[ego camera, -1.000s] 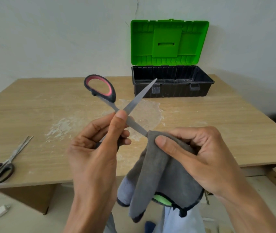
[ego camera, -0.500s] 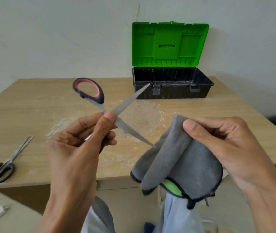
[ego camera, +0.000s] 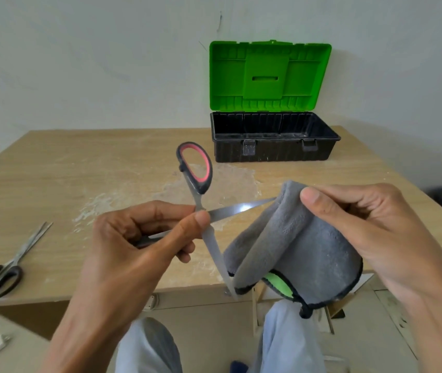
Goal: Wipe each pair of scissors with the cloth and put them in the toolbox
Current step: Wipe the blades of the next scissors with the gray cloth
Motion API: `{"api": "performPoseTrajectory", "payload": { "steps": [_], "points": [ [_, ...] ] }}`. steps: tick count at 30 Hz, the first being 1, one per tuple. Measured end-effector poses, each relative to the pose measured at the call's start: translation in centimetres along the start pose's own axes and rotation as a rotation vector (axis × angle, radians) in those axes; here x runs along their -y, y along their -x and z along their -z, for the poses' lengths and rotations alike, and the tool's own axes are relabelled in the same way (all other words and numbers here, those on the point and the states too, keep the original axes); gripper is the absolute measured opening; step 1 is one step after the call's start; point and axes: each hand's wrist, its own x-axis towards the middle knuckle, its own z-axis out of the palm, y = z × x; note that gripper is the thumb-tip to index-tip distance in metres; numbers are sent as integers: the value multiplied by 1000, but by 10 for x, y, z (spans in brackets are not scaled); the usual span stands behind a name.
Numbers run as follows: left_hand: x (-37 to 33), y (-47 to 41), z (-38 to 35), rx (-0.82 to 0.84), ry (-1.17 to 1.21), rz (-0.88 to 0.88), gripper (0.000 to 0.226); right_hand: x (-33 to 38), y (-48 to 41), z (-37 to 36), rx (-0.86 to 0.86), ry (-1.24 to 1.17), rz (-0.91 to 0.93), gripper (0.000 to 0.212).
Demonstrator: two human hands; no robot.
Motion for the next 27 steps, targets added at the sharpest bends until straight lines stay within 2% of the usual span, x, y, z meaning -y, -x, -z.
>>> {"api": "performPoseTrajectory", "payload": {
  "steps": [2, 8, 12, 15, 21, 27],
  "points": [
    [-1, 0, 2, -1, -2, 6, 13, 0, 0, 3, -7, 2, 2, 28],
    [-2, 0, -1, 65, -62, -22, 3, -1, 0, -3, 116, 60, -13, 21],
    [-5, 1, 3, 90, -52, 2, 4, -4, 0, 2, 145, 92, -16, 32],
    [-8, 1, 5, 96, -52, 8, 4, -6, 1, 6, 120, 52, -1, 22],
    [-6, 2, -4, 222, -63, 4, 6, -1, 2, -9, 340, 72, -14, 24],
    [-5, 3, 4, 212, -62, 22, 4, 3, 2, -4, 344, 77, 26, 17]
  ]
}}
